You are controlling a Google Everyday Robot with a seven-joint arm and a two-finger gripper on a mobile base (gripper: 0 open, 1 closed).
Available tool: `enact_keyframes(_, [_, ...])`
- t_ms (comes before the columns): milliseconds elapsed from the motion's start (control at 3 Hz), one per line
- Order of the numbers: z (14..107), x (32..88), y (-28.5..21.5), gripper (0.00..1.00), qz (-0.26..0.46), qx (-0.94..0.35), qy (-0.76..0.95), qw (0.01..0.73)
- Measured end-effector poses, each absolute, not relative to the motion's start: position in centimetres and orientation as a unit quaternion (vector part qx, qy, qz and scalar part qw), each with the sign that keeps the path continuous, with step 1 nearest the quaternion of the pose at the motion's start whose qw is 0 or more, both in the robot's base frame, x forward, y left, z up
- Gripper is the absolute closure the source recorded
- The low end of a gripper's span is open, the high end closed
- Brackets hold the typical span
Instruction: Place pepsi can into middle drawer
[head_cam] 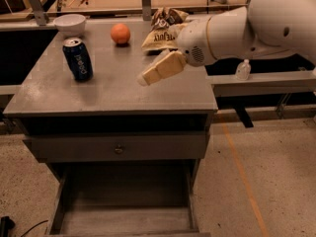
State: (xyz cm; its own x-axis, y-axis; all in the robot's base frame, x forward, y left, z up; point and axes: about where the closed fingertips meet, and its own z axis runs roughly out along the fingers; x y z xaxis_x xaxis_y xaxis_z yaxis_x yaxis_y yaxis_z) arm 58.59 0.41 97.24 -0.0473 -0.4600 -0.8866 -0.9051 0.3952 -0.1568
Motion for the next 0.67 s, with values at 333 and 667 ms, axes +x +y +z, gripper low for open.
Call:
enact_keyframes(333, [93.6, 65.1, 1.4, 0.0, 0.243, -0.43, 0.714, 0.497])
enact_keyframes(667, [91.0, 71.2, 5.0, 0.0, 0.256, -0.396, 0.724, 0.504])
